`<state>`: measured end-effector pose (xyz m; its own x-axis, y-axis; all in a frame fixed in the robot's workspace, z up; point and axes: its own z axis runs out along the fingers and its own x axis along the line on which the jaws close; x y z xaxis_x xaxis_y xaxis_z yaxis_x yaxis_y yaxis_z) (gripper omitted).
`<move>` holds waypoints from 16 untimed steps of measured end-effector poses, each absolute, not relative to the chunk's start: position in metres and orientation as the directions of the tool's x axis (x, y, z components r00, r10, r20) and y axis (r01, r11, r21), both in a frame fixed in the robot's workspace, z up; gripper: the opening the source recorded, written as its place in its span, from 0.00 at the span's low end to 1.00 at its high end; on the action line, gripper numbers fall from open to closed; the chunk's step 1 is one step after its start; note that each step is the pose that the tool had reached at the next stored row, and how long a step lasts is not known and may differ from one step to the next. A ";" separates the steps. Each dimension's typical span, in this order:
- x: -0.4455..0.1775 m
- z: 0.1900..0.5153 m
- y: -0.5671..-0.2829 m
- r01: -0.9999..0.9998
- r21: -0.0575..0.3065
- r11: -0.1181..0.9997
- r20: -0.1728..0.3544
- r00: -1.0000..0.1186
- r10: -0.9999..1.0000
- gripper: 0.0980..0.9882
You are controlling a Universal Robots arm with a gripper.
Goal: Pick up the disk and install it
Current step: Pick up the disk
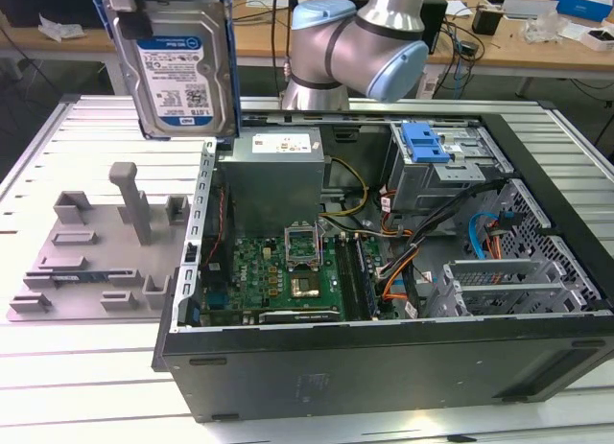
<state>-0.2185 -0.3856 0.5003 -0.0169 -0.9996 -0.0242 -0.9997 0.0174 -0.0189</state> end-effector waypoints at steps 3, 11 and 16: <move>-0.210 0.500 -0.392 -1.000 -0.019 0.017 -0.024 -0.017 -1.000 0.30; -0.192 0.500 -0.409 -1.000 -0.019 0.017 -0.024 -0.017 -1.000 0.30; -0.183 0.500 -0.421 -1.000 -0.019 0.017 -0.026 -0.017 -1.000 0.30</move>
